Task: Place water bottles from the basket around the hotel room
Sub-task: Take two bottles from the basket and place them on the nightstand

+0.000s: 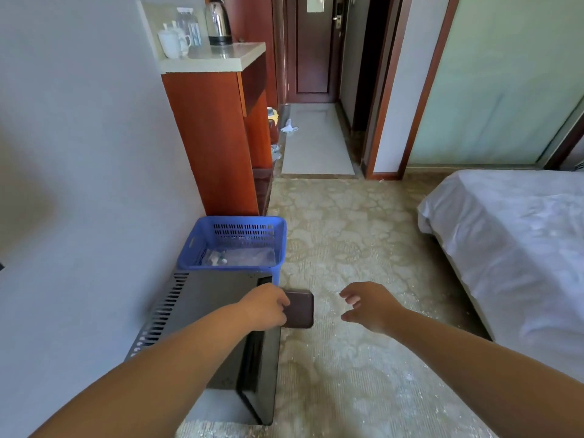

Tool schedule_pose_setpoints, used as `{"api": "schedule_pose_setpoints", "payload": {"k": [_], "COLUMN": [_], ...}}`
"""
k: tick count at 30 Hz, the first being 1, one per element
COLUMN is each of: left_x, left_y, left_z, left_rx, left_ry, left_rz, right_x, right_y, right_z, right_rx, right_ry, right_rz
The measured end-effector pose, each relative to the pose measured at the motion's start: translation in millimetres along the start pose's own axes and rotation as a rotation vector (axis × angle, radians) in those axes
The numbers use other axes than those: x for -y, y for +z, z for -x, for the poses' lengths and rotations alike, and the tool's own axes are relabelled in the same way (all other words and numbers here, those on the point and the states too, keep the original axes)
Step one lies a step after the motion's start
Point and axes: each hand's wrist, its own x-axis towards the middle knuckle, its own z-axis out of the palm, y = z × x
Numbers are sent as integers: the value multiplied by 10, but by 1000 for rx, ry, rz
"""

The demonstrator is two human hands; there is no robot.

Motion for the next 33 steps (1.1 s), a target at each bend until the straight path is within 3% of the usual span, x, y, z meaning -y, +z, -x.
{"api": "schedule_pose_setpoints", "payload": {"k": [19, 26, 30, 33], "left_x": [-1291, -1085, -817, -486], "left_y": [-926, -1409, -1781, -2235], "left_z": [-3026, -3807, -4346, -4801], "left_rx": [-178, -207, -136, -227], "left_ry": [-37, -87, -126, -170], "left_rz": [-7, -54, -162, -166], "right_x": [-680, -545, -357, -100], "right_y": [-1920, -2153, -2193, -2257], "right_z": [-2971, -3926, -4614, -5229], "right_rx": [165, 210, 230, 247], "right_ry": [-215, -232, -273, -318], "right_rz": [198, 251, 285, 335]}}
